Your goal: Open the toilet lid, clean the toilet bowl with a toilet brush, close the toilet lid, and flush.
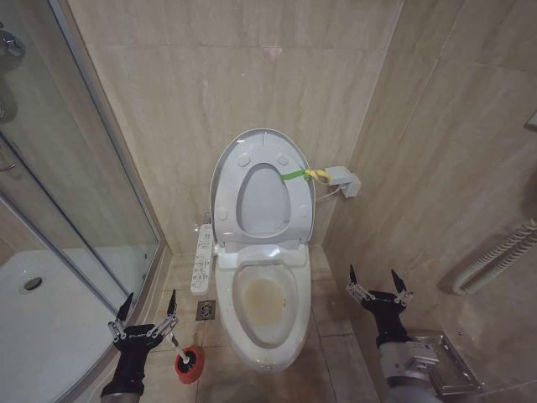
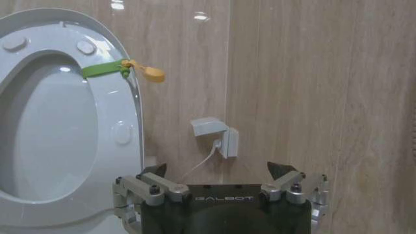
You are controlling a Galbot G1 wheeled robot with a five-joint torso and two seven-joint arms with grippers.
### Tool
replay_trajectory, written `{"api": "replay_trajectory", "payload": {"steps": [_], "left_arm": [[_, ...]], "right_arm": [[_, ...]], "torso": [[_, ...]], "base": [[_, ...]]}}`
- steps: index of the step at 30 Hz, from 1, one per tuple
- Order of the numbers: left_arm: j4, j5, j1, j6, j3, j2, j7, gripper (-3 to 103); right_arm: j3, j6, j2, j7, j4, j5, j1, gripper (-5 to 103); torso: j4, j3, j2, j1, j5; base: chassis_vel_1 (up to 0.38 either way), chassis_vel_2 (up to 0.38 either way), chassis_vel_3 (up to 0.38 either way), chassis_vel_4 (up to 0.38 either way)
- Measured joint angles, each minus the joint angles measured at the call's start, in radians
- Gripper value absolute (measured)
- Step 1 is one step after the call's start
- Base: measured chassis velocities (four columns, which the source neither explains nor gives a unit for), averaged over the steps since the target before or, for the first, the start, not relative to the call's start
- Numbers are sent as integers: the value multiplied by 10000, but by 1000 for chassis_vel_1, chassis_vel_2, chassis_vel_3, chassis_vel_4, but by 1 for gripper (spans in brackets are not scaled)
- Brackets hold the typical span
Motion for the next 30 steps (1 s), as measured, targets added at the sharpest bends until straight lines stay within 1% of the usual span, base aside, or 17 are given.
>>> {"api": "replay_trajectory", "payload": {"steps": [4,30], "left_arm": [[16,-3,0,-40,-13,1,73,99],[39,-10,3,-61,-19,5,85,98]], "right_arm": [[0,0,0,0,0,0,0,100],[0,0,0,0,0,0,0,100]], "torso": [[0,0,0,0,0],[0,0,0,0,0]], "base": [[0,0,0,0],[0,0,0,0]]}}
